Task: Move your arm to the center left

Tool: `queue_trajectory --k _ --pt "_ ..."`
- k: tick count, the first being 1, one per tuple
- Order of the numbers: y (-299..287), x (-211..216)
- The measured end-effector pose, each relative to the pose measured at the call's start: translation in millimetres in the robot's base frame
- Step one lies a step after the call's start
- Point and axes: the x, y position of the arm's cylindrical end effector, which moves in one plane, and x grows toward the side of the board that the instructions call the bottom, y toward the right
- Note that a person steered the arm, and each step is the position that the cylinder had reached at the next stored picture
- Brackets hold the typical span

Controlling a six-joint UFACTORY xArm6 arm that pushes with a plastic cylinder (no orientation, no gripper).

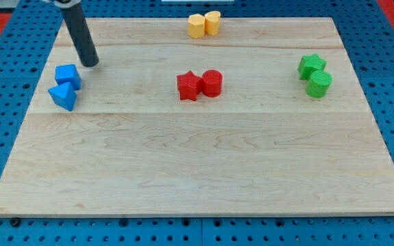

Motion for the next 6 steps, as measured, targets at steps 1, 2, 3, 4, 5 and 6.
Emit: queue_trajectory --k 1,2,3,4,5,6 --pt "-29 -26" --pt "-57 -28" --pt "-75 -11" --pt "-67 14" --pt "-54 40" --pt "-49 54"
